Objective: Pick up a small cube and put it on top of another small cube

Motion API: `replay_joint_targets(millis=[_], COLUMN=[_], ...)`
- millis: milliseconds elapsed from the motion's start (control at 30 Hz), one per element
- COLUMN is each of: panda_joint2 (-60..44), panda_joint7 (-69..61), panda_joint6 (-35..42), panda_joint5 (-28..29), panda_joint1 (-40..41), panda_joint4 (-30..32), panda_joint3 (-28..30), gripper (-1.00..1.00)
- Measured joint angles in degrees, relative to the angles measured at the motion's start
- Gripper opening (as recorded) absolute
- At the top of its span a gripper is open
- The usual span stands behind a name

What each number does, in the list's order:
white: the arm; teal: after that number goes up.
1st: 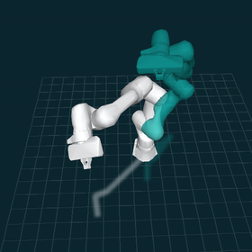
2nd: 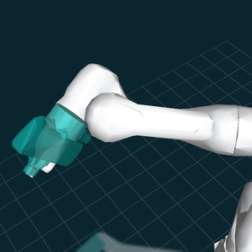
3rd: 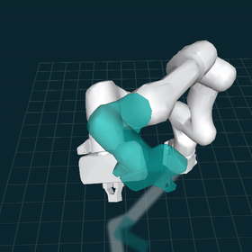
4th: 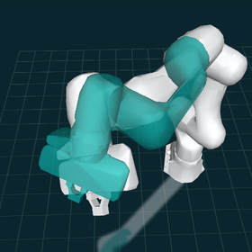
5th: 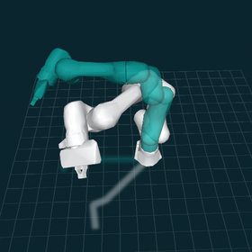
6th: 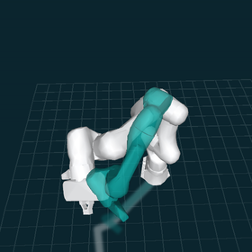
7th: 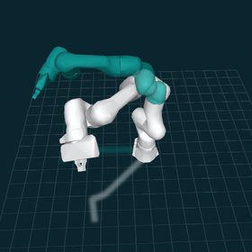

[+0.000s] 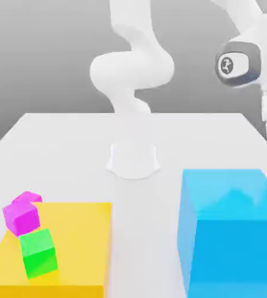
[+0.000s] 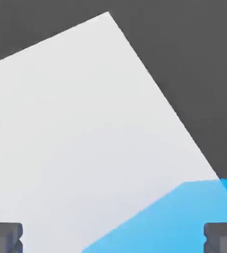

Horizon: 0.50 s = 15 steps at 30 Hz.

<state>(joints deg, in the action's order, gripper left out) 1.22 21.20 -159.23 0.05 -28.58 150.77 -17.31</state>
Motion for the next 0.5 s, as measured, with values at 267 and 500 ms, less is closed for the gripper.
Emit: replay_joint_targets(millis=[267, 500], panda_joint2=[-11.36, -19.29], panda_joint7=[3.1, 7.57], panda_joint6=[-5.02, -11.19], panda_joint5=[10.07, 15.94], panda_joint1=[-6.28, -12.12], panda_joint4=[3.73, 2.12], panda_joint3=[1.55, 8.67], gripper=[0.0, -1.0])
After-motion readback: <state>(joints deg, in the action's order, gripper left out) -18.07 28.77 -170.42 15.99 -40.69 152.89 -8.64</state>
